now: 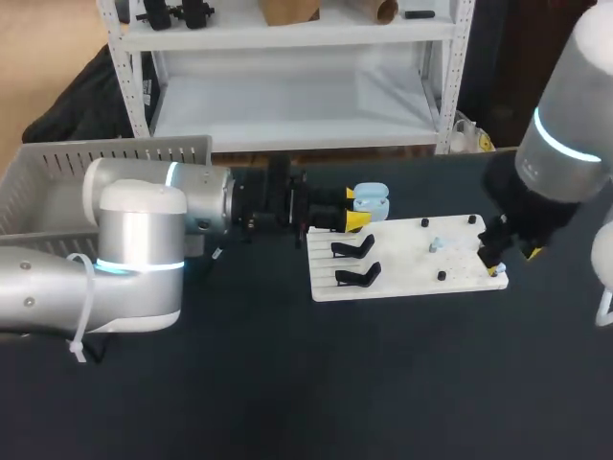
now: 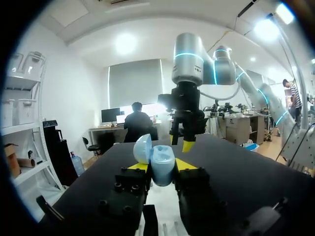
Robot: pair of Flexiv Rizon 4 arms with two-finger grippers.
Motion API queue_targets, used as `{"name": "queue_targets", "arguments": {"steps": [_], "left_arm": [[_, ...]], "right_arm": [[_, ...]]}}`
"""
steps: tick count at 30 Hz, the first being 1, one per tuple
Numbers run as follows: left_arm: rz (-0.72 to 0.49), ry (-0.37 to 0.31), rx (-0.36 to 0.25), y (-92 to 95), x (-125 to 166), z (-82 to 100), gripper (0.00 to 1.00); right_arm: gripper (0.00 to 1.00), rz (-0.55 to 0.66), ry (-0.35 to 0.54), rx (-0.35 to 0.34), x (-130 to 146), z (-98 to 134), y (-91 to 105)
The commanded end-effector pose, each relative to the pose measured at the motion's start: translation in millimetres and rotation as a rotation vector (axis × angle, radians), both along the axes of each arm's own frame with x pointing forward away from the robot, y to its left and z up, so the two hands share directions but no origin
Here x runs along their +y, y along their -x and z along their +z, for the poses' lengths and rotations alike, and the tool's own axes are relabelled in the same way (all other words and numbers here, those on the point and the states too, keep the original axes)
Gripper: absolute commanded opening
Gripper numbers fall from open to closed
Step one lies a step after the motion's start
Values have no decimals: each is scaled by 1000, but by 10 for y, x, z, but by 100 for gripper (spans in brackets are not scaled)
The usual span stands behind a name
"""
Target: Pick up each earbud case from the left stands, insert the matching earbuds, close the lid, and place the case in the box.
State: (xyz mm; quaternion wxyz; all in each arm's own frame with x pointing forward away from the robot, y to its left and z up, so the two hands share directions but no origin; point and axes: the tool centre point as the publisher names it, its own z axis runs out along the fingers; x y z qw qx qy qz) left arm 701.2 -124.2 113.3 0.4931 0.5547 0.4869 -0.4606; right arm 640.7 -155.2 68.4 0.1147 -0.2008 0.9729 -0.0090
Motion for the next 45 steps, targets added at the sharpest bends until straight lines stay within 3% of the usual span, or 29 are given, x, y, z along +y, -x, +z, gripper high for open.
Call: {"name": "queue_targets", "arguments": {"steps": [1, 8, 45], "left_arm": [[1, 3, -2, -2, 1, -9, 0], [1, 3, -2, -2, 1, -9, 0], [1, 3, -2, -2, 1, -9, 0]], "right_arm": [[62, 4, 35, -51, -13, -128, -30], [48, 20, 53, -56, -67, -228, -76], [35, 47, 54, -55, -87, -445, -210]]}}
